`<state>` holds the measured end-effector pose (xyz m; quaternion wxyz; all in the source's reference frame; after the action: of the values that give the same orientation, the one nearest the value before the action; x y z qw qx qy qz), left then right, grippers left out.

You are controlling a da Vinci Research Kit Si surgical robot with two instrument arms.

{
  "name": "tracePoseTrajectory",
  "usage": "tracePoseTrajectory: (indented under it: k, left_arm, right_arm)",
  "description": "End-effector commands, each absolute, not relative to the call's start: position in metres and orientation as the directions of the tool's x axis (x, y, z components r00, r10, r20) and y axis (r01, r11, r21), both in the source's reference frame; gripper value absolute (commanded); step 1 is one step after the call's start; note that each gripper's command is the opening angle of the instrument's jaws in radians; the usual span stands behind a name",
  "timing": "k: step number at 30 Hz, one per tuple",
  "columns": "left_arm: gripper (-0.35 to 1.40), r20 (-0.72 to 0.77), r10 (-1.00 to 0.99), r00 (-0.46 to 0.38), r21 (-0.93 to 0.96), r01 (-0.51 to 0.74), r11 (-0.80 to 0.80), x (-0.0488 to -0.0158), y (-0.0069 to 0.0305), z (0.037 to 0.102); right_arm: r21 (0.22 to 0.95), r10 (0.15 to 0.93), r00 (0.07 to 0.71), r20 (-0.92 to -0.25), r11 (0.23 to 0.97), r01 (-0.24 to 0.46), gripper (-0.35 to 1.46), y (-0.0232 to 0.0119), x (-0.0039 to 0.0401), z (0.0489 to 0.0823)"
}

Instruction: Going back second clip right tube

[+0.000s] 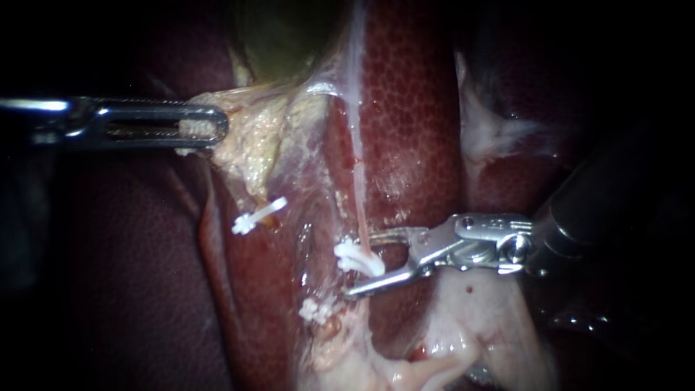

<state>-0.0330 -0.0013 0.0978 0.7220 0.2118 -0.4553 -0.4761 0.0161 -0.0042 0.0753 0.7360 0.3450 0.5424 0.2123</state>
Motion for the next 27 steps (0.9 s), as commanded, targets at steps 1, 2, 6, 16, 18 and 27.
tracePoseTrajectory:
  k: [1, 2, 6, 16, 18, 27]
  left_arm:
    - [-0.30, 0.456, -0.880, 0.132, 0.739, 0.495, 0.457, -0.0330, -0.0013, 0.0978]
    - [-0.30, 0.456, -0.880, 0.132, 0.739, 0.495, 0.457, -0.0330, -0.0013, 0.0978]
    - [-0.30, 0.456, -0.880, 0.132, 0.739, 0.495, 0.457, -0.0330, -0.0013, 0.0978]
    - [-0.30, 0.456, -0.880, 0.132, 0.739, 0.495, 0.457, -0.0331, -0.0013, 0.0979]
    - [-0.30, 0.456, -0.880, 0.132, 0.739, 0.495, 0.457, -0.0331, -0.0013, 0.0979]
    - [-0.30, 0.456, -0.880, 0.132, 0.739, 0.495, 0.457, -0.0330, -0.0013, 0.0978]
  right_arm:
    - [0.755, 0.700, 0.329, -0.634, 0.653, 0.065, 0.60, -0.0050, 0.0163, 0.0756]
    - [0.769, 0.711, 0.334, -0.618, 0.635, 0.072, 0.60, -0.0057, 0.0165, 0.0756]
    - [0.829, 0.767, 0.349, -0.539, 0.555, 0.062, 0.60, -0.0080, 0.0182, 0.0756]
    - [0.842, 0.795, 0.328, -0.511, 0.539, 0.005, 0.60, -0.0073, 0.0204, 0.0765]
    - [0.829, 0.785, 0.323, -0.529, 0.559, 0.000, 0.60, -0.0068, 0.0200, 0.0767]
    - [0.791, 0.751, 0.315, -0.581, 0.611, 0.002, 0.60, -0.0044, 0.0171, 0.0763]
